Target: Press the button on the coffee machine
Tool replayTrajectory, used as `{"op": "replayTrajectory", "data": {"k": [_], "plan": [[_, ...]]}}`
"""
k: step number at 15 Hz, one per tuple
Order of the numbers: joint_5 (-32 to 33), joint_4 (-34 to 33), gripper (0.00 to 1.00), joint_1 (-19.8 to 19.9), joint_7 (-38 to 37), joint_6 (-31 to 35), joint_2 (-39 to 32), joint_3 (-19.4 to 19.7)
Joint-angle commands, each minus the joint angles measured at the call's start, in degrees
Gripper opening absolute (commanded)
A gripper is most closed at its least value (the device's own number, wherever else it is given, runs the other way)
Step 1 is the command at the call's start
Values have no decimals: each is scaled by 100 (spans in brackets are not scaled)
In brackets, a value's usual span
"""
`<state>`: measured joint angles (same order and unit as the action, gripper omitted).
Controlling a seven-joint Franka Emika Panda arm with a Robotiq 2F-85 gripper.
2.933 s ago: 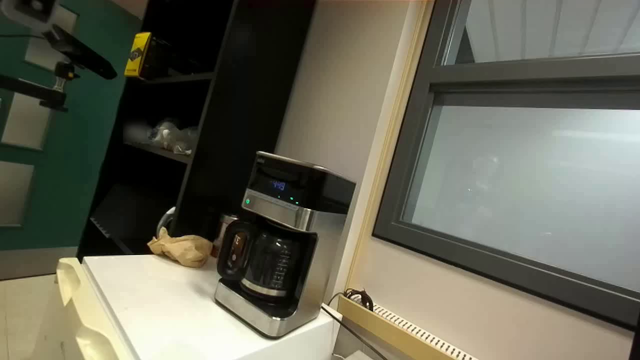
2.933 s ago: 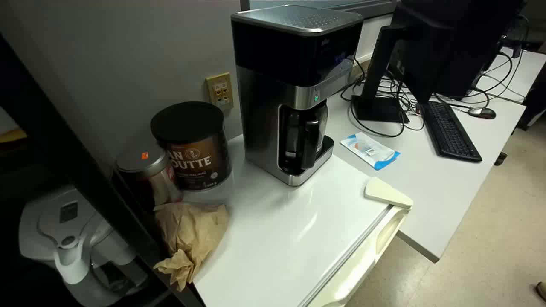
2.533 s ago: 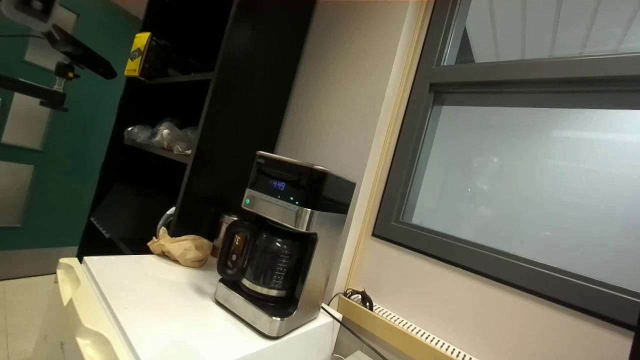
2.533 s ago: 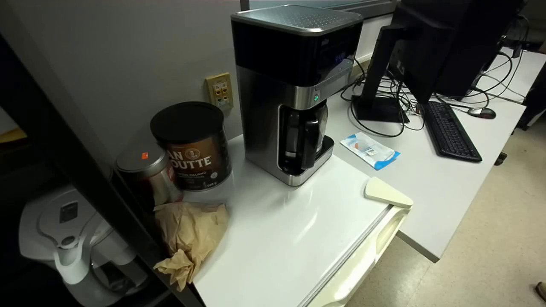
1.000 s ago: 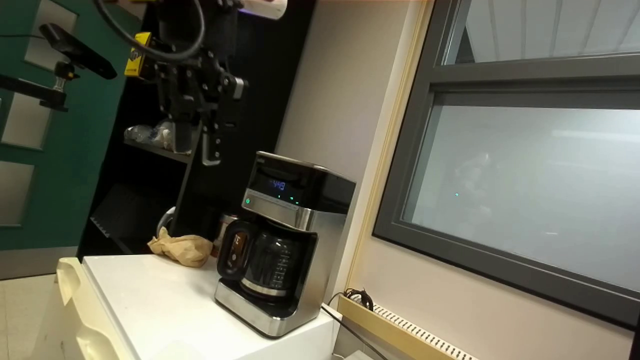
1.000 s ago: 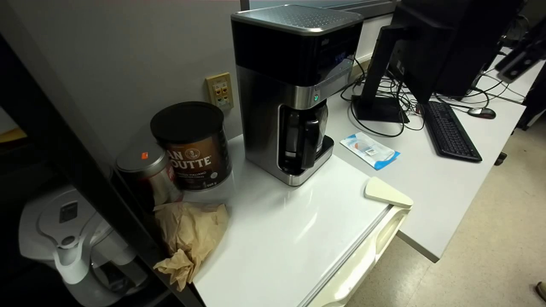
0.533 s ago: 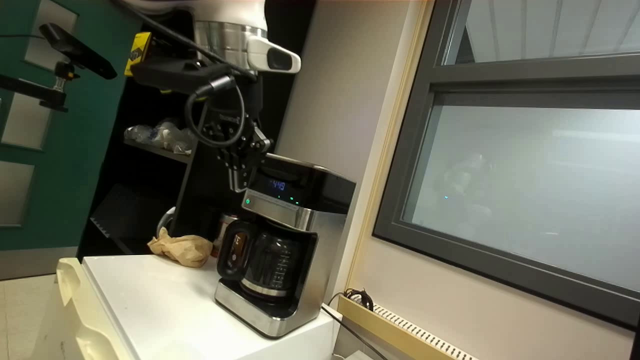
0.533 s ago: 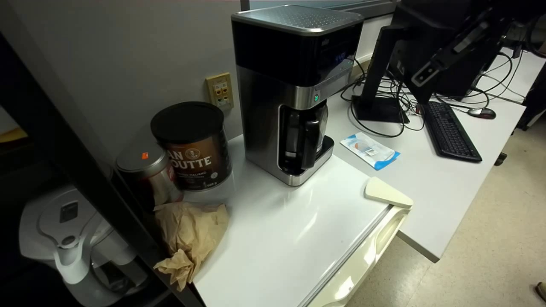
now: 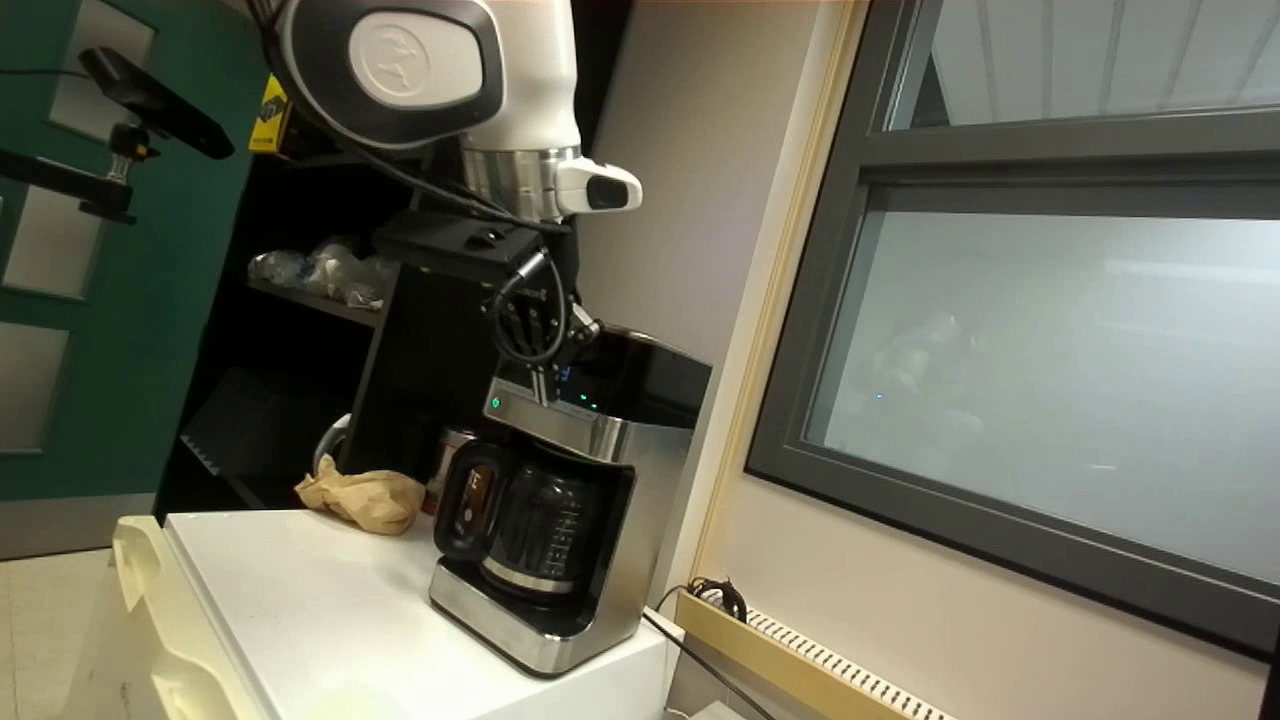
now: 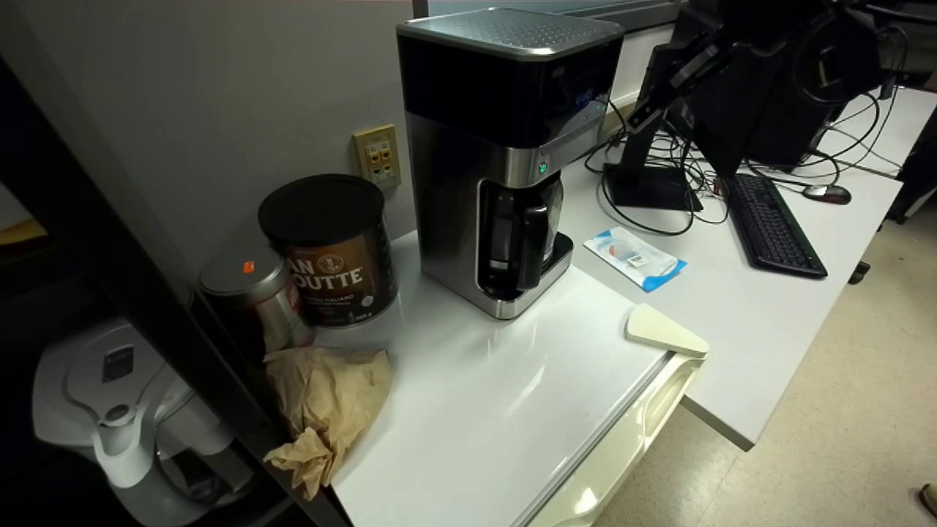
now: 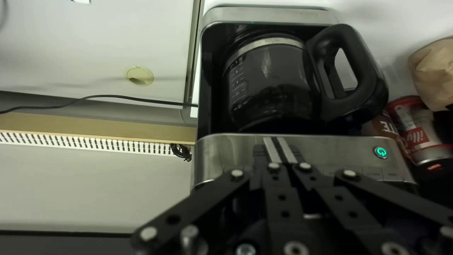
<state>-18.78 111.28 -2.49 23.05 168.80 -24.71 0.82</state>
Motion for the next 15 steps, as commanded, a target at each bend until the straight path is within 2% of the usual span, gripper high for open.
{"op": "replayTrajectory", "data": {"k": [1,5,6,11,15], "plan": [[-54,-704,1,19,-25,92,-539,-85],[-24,-1133,1,-10,-61,6,-851,-102],[503,-1166,1,284,-452,39,-900,-414],[1022,-1185,1,462,-800,38,-961,-634],[1107,-568,1,642,-831,-9,-536,-813]]}}
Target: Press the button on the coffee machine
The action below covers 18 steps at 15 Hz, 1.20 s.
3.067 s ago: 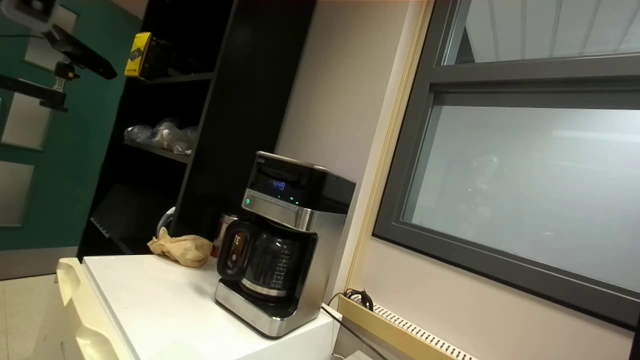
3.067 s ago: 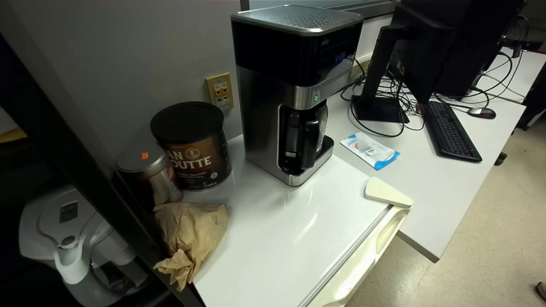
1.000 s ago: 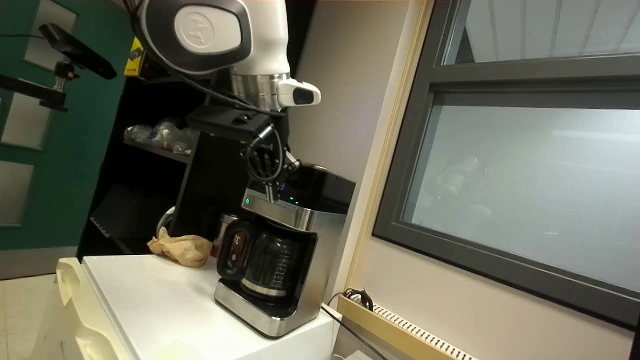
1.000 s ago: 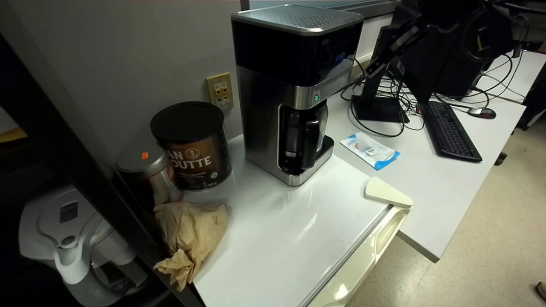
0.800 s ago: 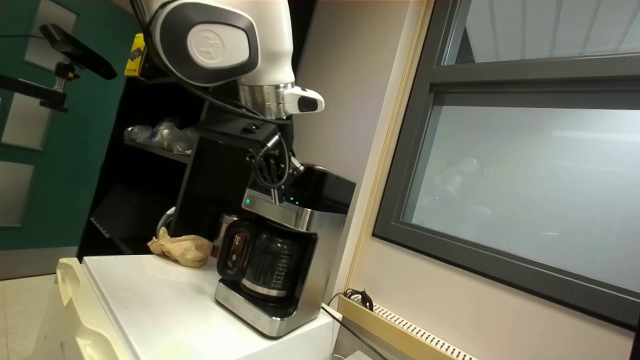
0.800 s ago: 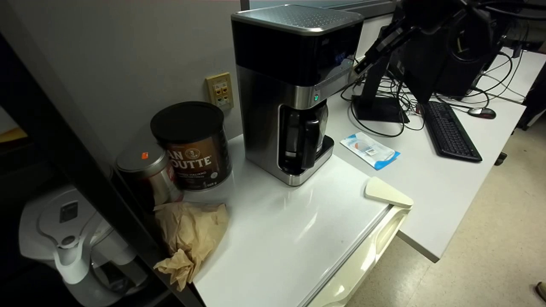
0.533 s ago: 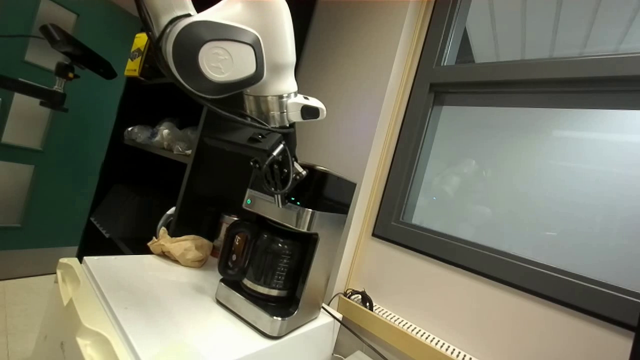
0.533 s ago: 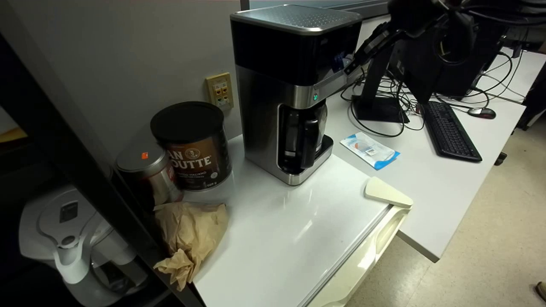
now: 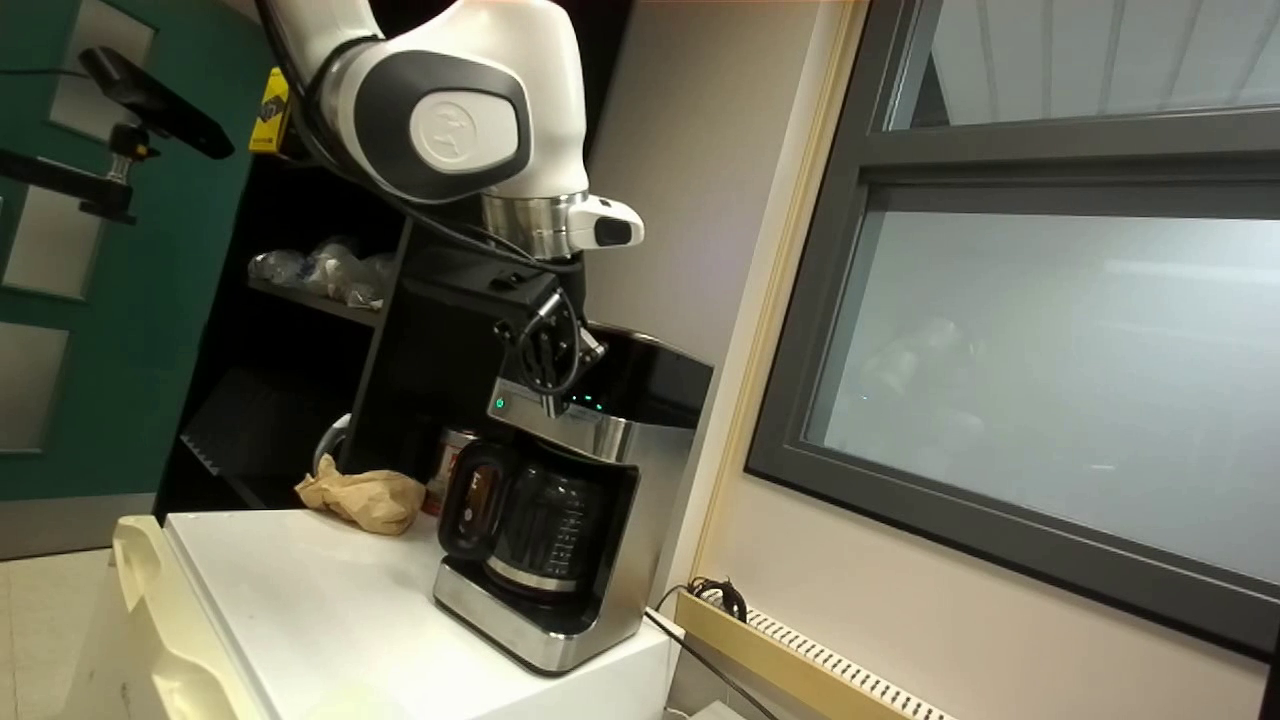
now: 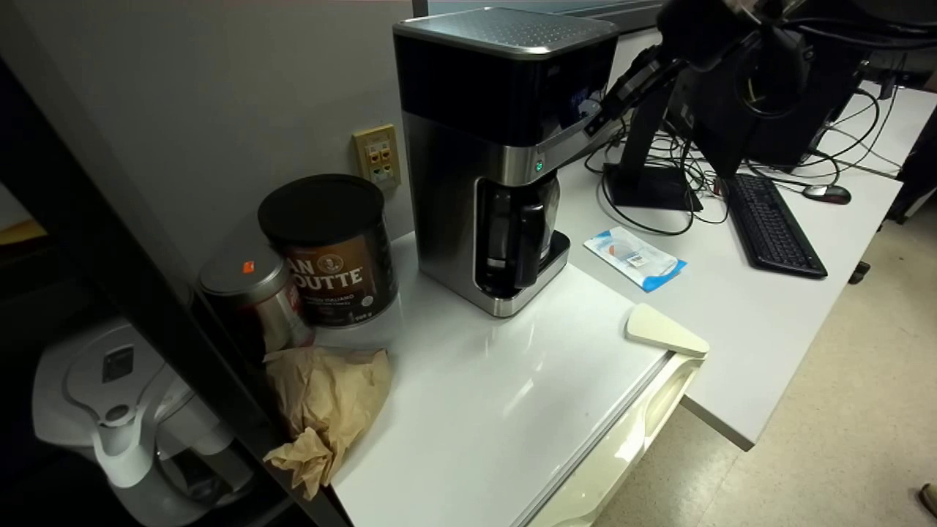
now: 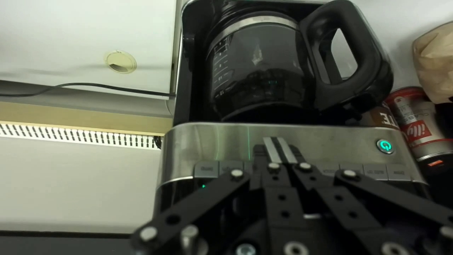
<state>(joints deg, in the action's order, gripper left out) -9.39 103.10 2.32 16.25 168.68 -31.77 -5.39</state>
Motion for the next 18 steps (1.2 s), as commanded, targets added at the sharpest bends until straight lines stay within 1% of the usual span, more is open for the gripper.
{"op": "replayTrajectory", "data": {"k": [1,2,4,10,13,16,17,18], "plan": [[221,519,1,142,-180,-54,346,-144],[241,695,1,175,-138,-28,441,-176],[367,1129,0,141,-130,12,680,-113],[420,2223,0,408,263,77,1356,-424],[237,2745,0,545,694,349,1698,-581],[-67,3101,0,906,1123,1101,1860,-1034],[-169,3188,0,1077,1248,1379,1870,-1256],[-281,3242,0,1322,1396,1743,1835,-1581]]}}
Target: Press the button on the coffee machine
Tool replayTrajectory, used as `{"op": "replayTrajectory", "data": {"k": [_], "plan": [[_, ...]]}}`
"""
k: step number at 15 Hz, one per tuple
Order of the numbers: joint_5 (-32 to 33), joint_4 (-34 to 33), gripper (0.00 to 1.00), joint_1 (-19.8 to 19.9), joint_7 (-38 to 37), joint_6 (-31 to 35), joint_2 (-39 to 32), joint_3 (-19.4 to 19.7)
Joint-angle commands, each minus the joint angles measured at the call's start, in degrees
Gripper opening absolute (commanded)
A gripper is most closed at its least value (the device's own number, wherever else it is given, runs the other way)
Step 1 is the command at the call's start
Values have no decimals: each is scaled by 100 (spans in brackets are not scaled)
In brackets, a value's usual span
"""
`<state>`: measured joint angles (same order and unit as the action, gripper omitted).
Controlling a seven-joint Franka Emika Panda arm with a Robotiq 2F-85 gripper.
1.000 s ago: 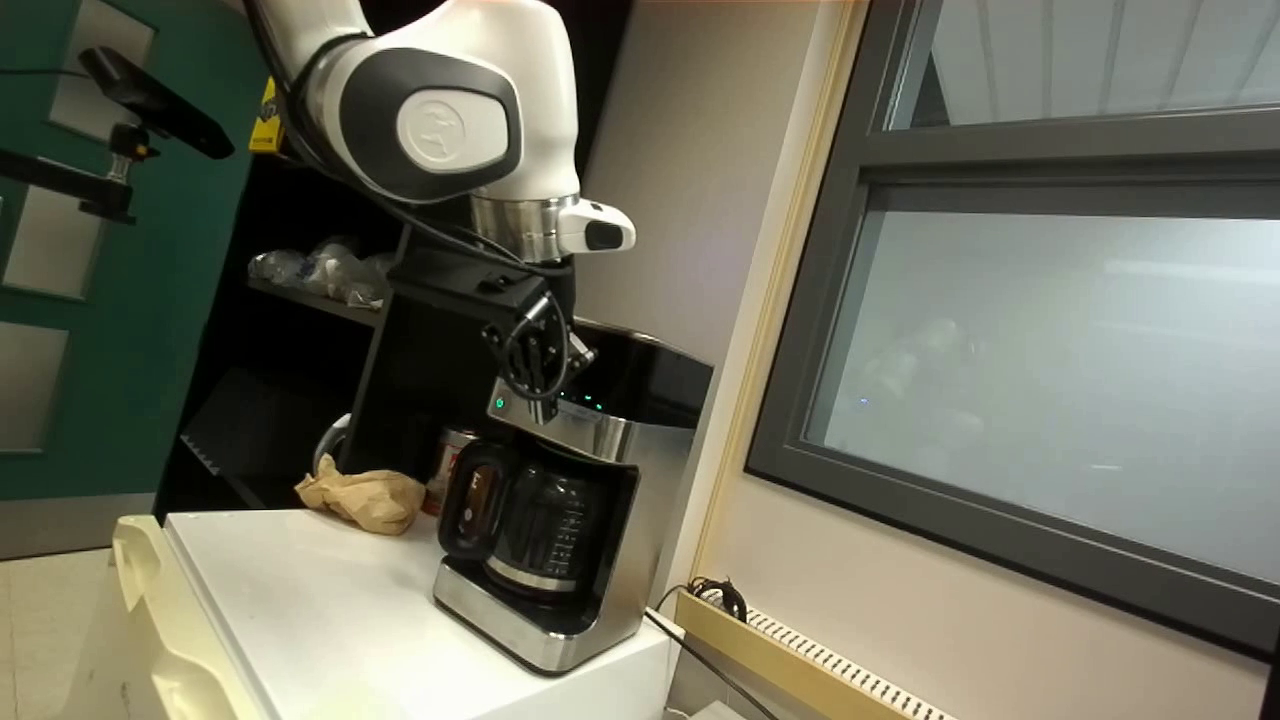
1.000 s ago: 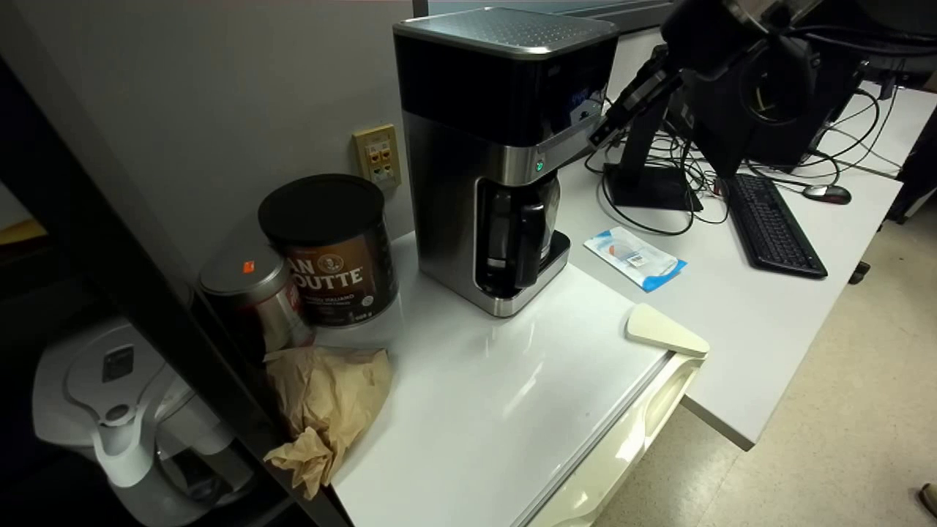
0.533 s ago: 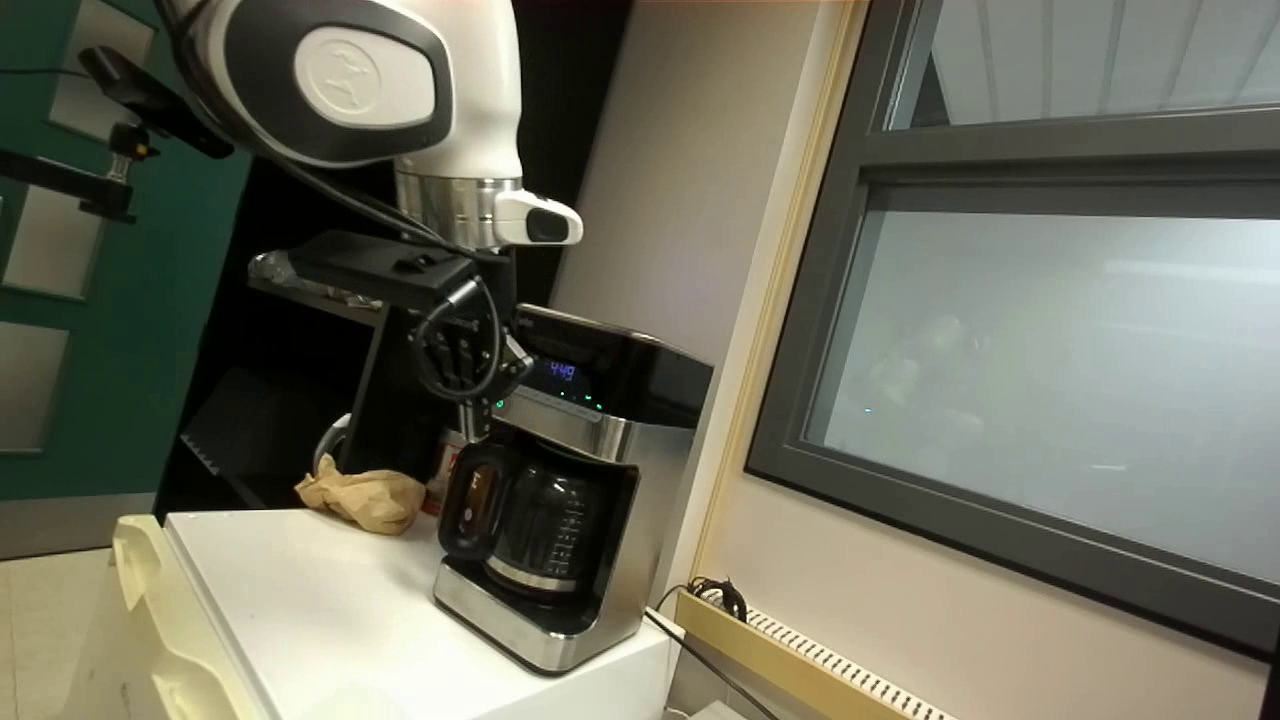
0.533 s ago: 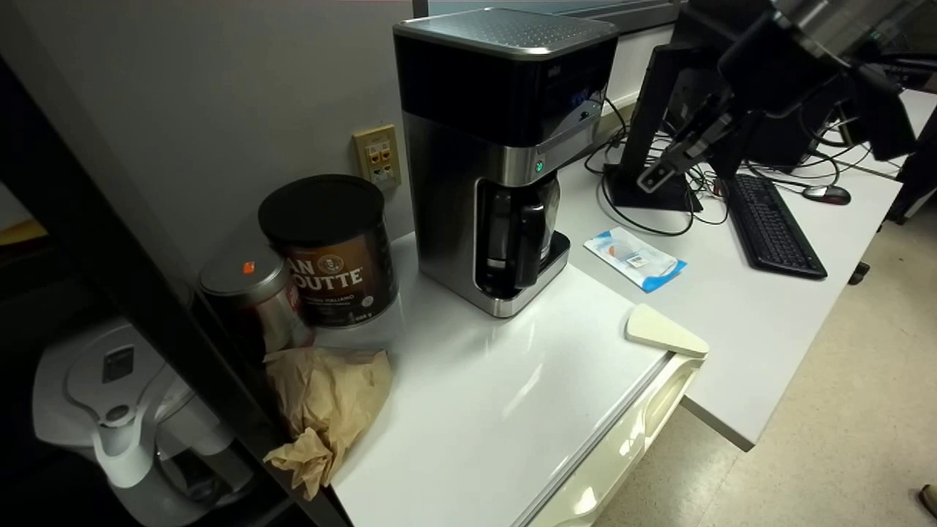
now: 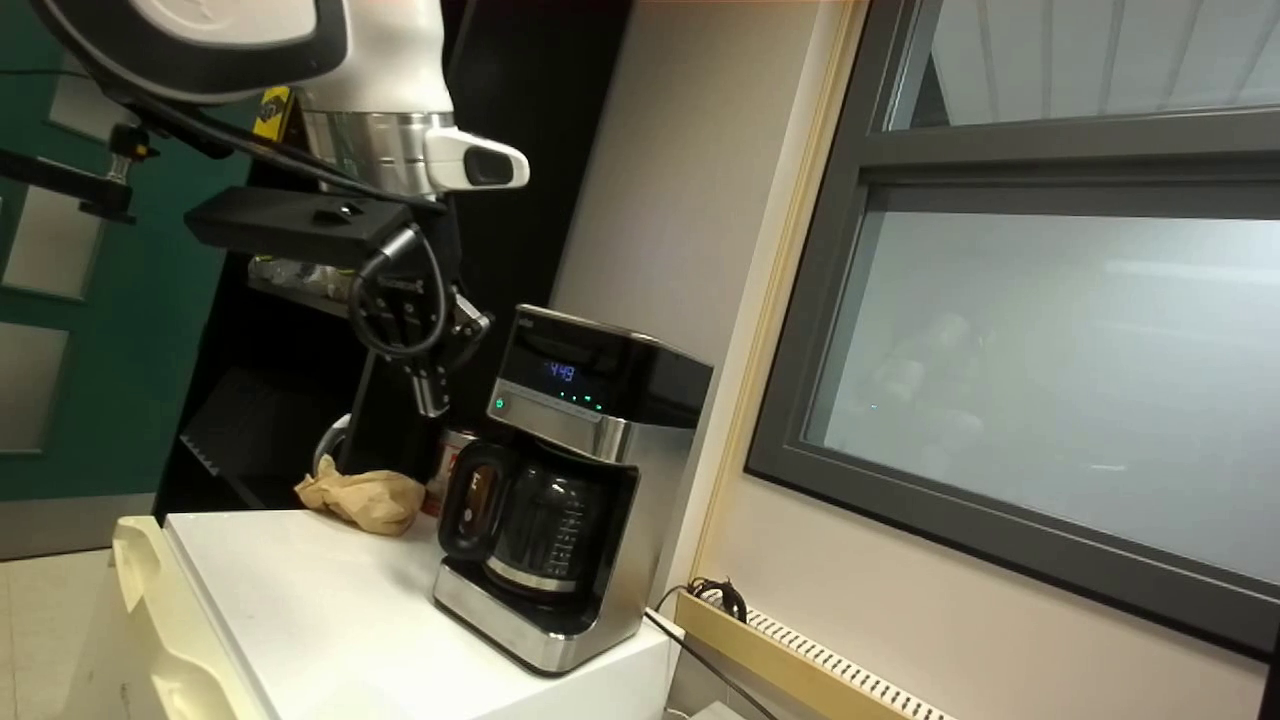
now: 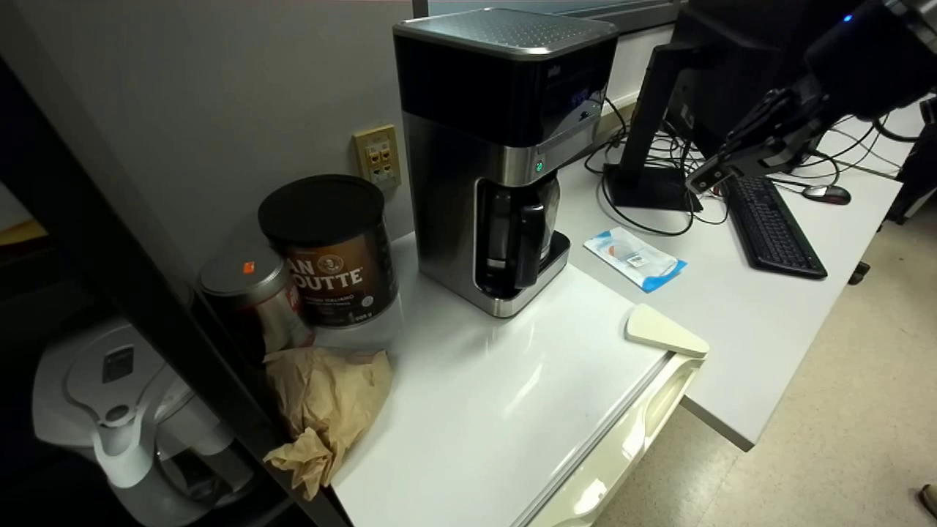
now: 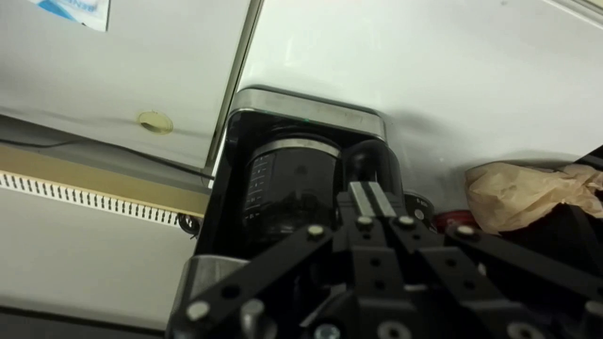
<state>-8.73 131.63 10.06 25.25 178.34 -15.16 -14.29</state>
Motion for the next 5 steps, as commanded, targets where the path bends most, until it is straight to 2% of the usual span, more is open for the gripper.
{"op": "replayTrajectory", "data": {"k": [1,3,5], "plan": [[-363,415,0,827,595,996,125,-1043],[-174,470,0,1320,542,1445,-5,-1620],[66,550,0,1702,405,1710,-85,-2001]]}}
